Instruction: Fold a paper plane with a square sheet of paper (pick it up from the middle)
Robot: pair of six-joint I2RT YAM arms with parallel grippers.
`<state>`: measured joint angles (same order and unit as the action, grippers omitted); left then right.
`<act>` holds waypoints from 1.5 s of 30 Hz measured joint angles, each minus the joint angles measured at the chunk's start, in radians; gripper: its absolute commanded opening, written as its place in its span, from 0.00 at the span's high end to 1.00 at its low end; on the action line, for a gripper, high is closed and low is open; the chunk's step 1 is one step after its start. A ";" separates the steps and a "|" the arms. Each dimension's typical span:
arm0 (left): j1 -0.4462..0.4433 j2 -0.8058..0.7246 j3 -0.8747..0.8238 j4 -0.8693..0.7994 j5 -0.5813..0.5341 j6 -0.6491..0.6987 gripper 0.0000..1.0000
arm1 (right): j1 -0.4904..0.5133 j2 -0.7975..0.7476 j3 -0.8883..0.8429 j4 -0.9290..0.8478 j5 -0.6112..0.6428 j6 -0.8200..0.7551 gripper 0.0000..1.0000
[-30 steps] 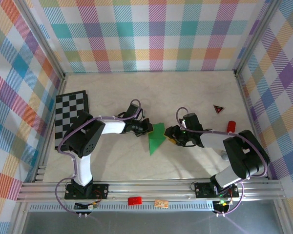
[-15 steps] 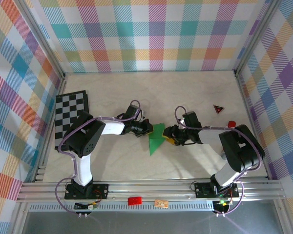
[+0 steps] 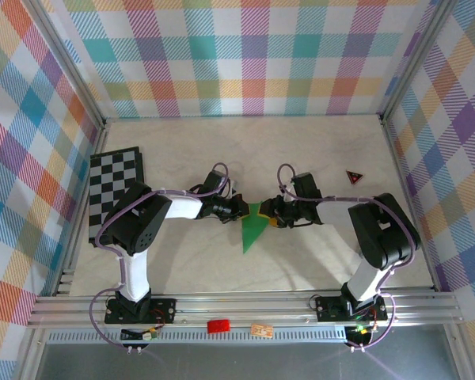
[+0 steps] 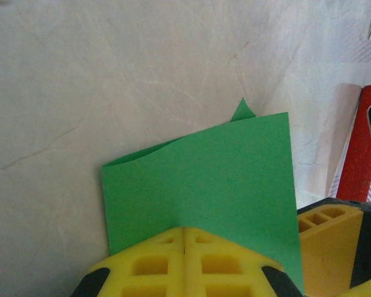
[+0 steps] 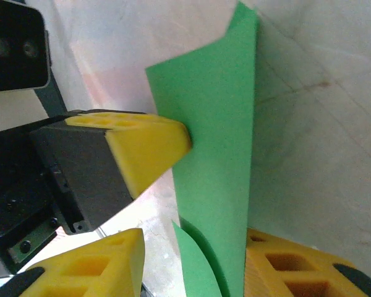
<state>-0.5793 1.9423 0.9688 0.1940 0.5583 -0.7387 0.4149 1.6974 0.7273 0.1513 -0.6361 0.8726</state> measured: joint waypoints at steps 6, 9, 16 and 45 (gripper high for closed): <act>0.000 0.000 -0.003 0.004 0.003 0.003 1.00 | -0.027 0.056 0.038 -0.020 -0.039 -0.052 0.65; 0.000 0.000 -0.004 0.005 0.006 0.003 1.00 | -0.039 0.081 0.054 -0.026 -0.055 -0.071 0.70; 0.000 0.000 -0.010 0.019 0.010 0.003 1.00 | -0.054 0.117 0.080 -0.050 -0.093 -0.106 0.77; 0.000 -0.110 -0.051 0.006 -0.035 0.019 0.66 | -0.061 0.112 0.071 -0.042 -0.104 -0.085 1.00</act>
<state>-0.5797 1.8320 0.9176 0.2005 0.5228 -0.7193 0.3538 1.8091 0.7979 0.1097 -0.7403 0.7872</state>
